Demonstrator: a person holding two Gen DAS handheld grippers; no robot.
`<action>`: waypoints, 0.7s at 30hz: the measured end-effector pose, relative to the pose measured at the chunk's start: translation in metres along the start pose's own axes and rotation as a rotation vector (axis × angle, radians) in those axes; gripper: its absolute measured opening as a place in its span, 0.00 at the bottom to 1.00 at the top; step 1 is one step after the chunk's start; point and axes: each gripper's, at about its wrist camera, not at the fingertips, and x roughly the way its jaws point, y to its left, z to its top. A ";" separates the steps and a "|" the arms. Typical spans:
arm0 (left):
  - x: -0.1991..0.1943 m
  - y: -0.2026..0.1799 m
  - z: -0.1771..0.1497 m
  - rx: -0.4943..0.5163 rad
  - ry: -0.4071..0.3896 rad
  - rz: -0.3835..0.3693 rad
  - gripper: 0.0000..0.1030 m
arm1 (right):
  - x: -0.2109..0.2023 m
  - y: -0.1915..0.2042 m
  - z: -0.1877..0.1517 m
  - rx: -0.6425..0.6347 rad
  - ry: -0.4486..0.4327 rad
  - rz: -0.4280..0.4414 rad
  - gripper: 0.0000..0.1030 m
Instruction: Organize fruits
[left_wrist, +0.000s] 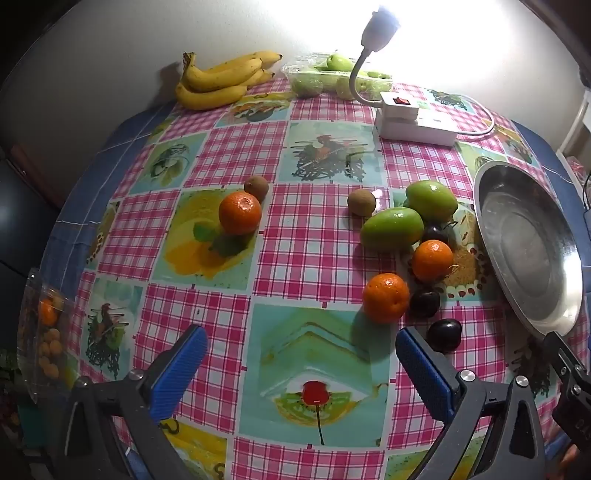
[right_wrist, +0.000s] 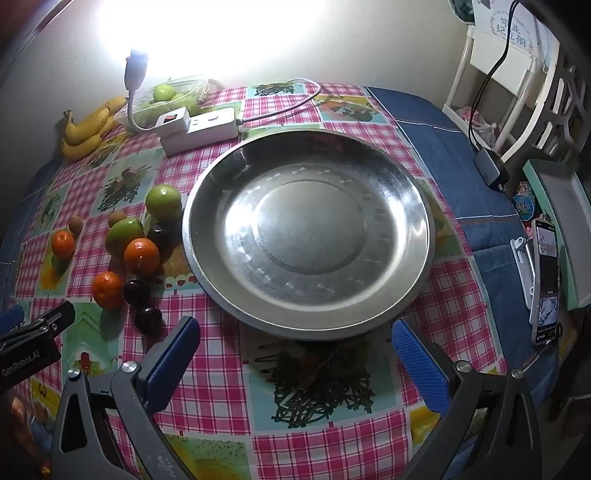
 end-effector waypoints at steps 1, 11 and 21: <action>0.000 0.000 0.000 -0.001 -0.001 0.000 1.00 | 0.000 0.000 0.000 -0.001 0.000 -0.002 1.00; 0.000 0.001 0.000 -0.001 -0.003 0.006 1.00 | -0.001 0.001 0.000 0.002 -0.002 -0.006 1.00; -0.001 0.005 -0.001 -0.003 -0.007 0.002 1.00 | 0.000 0.001 0.000 -0.001 -0.004 -0.003 1.00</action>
